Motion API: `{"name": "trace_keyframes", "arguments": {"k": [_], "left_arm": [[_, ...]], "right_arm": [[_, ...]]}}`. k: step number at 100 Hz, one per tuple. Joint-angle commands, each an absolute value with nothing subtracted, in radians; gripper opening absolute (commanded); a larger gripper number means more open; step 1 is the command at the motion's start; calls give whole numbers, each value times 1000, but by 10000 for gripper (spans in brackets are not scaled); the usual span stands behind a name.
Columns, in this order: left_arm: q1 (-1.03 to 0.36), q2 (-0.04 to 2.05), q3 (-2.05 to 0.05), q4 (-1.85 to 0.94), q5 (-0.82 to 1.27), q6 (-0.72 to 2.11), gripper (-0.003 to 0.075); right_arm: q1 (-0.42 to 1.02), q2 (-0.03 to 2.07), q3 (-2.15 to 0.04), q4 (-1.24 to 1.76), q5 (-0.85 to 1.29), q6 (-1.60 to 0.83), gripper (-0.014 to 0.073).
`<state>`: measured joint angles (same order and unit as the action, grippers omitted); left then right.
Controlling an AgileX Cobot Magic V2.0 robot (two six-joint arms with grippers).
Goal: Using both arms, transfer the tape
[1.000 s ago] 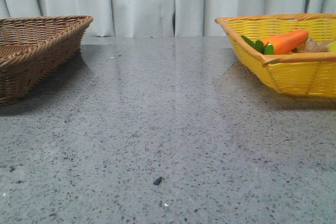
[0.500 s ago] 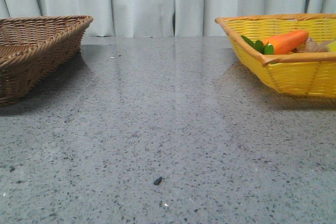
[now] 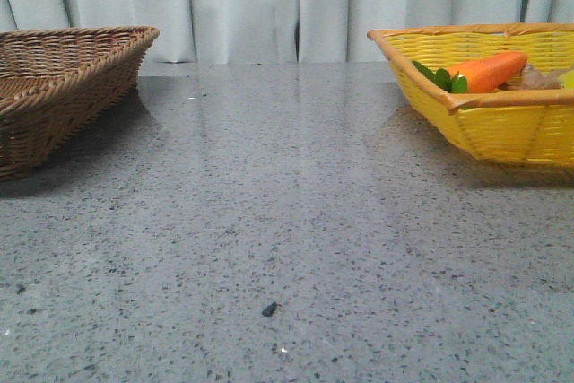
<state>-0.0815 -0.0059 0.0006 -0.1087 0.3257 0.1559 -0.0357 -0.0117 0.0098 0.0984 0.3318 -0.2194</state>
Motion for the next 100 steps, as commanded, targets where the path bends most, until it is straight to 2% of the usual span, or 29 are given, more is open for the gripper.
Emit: {"name": "trace_keyframes", "arguments": {"k": [1,36,47,56,64,74,89,100], "left_arm": [[-79,-35,13,-116,257,143,-21],[-79,-35,13,-150,243,143,-21],[-79,-35,13,-392,176,143,-21],[-79,-35,13,-665,97,143,-21],[-79,-35,13,-822,46,143,-21],[-79,-35,13,-961,7,143,-21],[-79,-35,8,-1032,-39,143,-20],[-83,-29,-39,-947,0,160,-20]], "right_arm": [[-40,-31,31,86,309,-219,-67],[-40,-31,31,86,274,-219,-67],[-40,-31,31,86,183,-219,-67],[-40,-31,31,111,11,-216,-67],[-40,-31,31,290,-202,-215,-67],[-40,-31,31,527,-355,-215,-67],[-40,-31,8,1085,-298,-215,-67],[-40,-29,-42,1165,-229,-215,-67]]}}
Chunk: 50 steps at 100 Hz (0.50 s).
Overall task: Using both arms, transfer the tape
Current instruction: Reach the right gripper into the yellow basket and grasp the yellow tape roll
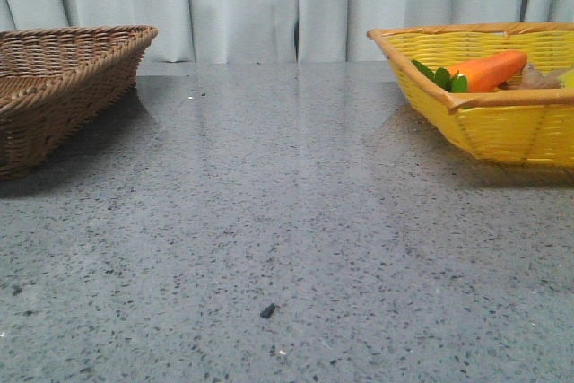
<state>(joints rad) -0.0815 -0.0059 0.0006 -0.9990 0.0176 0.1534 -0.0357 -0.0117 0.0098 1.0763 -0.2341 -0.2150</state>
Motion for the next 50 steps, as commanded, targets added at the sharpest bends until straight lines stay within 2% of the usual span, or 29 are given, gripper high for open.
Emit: {"name": "trace_keyframes", "arguments": {"k": [1,9,16,23,27,33,38,46,50], "left_arm": [[-84,-25,-44,-935,0,160,-20],[-84,11,-127,-755,99,182,-13],[-84,69,-217,-598,184,184,42],[-84,143,-310,-497,256,184,165],[-84,193,-355,-468,286,186,259],[-84,274,-431,-443,332,186,376],[-84,333,-487,-444,367,186,424],[-86,412,-567,-444,411,188,426],[-97,442,-602,-444,417,188,420]], "right_arm": [[-40,-29,-52,1162,-225,-215,-67],[-40,-12,-115,1102,-159,-217,-67],[-40,29,-185,982,-64,-217,-66],[-40,104,-269,851,58,-217,-56],[-40,152,-325,785,130,-217,-34],[-40,256,-416,709,224,-217,42],[-40,348,-497,666,311,-217,133],[-40,503,-640,622,472,-217,314],[-40,592,-722,602,538,-217,374]]}}
